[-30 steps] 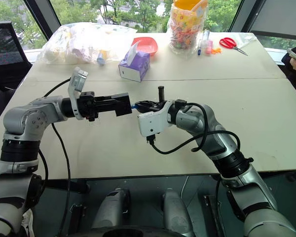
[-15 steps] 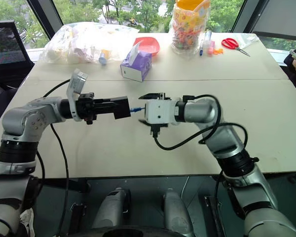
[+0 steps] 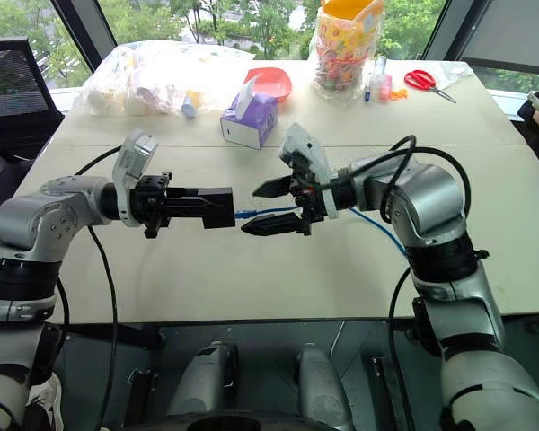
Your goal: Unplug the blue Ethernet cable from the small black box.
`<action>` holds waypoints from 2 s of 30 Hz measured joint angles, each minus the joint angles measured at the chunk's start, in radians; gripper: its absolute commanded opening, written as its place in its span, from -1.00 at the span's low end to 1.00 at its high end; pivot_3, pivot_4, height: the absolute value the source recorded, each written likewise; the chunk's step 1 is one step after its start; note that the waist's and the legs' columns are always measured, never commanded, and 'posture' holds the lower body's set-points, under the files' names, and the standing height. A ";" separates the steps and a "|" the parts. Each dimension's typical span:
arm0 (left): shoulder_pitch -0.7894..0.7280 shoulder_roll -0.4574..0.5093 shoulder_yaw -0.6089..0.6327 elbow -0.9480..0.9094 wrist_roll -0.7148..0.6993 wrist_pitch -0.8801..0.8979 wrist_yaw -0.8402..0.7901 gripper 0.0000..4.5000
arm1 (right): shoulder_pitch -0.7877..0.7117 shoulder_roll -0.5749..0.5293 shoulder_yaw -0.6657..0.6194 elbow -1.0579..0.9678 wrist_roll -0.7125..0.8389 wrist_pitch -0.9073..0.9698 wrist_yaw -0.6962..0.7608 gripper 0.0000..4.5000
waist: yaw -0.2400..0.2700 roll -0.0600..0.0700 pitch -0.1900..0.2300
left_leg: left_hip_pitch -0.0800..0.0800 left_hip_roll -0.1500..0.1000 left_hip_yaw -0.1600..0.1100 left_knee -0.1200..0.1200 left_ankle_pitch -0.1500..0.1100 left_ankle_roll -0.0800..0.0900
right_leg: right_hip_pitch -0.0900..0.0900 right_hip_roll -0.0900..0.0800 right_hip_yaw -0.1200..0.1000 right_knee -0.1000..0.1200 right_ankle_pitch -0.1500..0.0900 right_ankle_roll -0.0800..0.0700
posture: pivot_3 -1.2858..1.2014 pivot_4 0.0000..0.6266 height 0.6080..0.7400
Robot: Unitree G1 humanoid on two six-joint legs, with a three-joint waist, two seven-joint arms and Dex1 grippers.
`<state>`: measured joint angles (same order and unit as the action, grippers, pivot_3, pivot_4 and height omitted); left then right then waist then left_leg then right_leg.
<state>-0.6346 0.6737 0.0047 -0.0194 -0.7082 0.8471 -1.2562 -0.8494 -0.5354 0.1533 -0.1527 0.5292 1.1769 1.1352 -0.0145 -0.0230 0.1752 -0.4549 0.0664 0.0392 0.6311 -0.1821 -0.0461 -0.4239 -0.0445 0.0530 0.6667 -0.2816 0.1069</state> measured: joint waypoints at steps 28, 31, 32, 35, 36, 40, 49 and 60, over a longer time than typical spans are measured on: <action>0.000 0.001 0.007 -0.023 -0.022 0.012 0.021 -0.78 | -0.025 0.042 -0.006 0.045 0.152 0.123 -0.147 -0.27 | -0.001 0.000 0.000 | 0.000 0.000 0.000 0.000 0.000 0.000 | 0.000 0.000 0.000 0.000 0.000 0.000 | 0.03 -0.52 0.92; 0.001 0.003 0.008 -0.024 -0.024 0.012 0.018 -0.78 | -0.025 0.035 -0.006 0.047 0.153 0.123 -0.153 -0.89 | 0.000 0.000 0.000 | 0.000 0.000 0.000 0.000 0.000 0.000 | 0.000 0.000 0.000 0.000 0.000 0.000 | 0.03 -0.52 0.92; 0.001 0.004 0.010 -0.024 -0.025 0.012 0.019 -0.78 | -0.025 0.031 -0.006 0.048 0.155 0.123 -0.150 -0.99 | 0.000 0.000 0.000 | 0.000 0.000 0.000 0.000 0.000 0.000 | 0.000 0.000 0.000 0.000 0.000 0.000 | 0.03 -0.52 0.92; 0.001 0.005 0.011 -0.025 -0.030 0.013 0.018 -0.78 | -0.025 0.028 -0.006 0.047 0.162 0.123 -0.148 -0.99 | -0.001 0.000 0.000 | 0.000 0.000 0.000 0.000 0.000 0.000 | 0.000 0.000 0.000 0.000 0.000 0.000 | 0.03 -0.52 0.92; 0.001 0.005 0.010 -0.025 -0.030 0.013 0.018 -0.78 | -0.025 0.027 -0.005 0.047 0.163 0.123 -0.148 -0.99 | -0.001 0.000 0.000 | 0.000 0.000 0.000 0.000 0.000 0.000 | 0.000 0.000 0.000 0.000 0.000 0.000 | 0.03 -0.52 0.92; 0.001 0.005 0.010 -0.025 -0.032 0.013 0.018 -0.78 | -0.025 0.023 -0.002 0.047 0.164 0.118 -0.145 -0.99 | -0.001 0.000 0.000 | 0.000 0.000 0.000 0.000 0.000 0.000 | 0.000 0.000 0.000 -0.001 0.000 0.000 | 0.03 -0.52 0.92; 0.013 0.025 0.011 -0.039 -0.038 0.012 0.020 -0.78 | -0.024 0.006 0.032 0.089 0.161 0.053 -0.125 -0.99 | -0.002 0.000 0.000 | 0.000 0.000 0.000 0.000 0.000 0.000 | -0.001 0.000 0.000 -0.001 0.000 0.000 | 0.03 -0.52 0.92; 0.075 0.082 0.051 -0.035 -0.029 -0.014 0.024 -0.78 | -0.062 -0.032 -0.015 0.437 -0.083 -0.317 -0.248 -0.99 | -0.010 0.000 0.000 | -0.002 0.000 0.001 -0.001 0.000 0.000 | -0.003 0.000 0.000 -0.002 0.000 0.000 | 0.03 -0.52 0.92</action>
<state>-0.5600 0.7556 0.0560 -0.0545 -0.7372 0.8331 -1.2317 -0.9118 -0.5671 0.1380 0.2844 0.4460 0.8601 0.8870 -0.0245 -0.0230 0.1753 -0.4568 0.0664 0.0400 0.6304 -0.1822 -0.0461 -0.4264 -0.0443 0.0533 0.6649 -0.2815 0.1072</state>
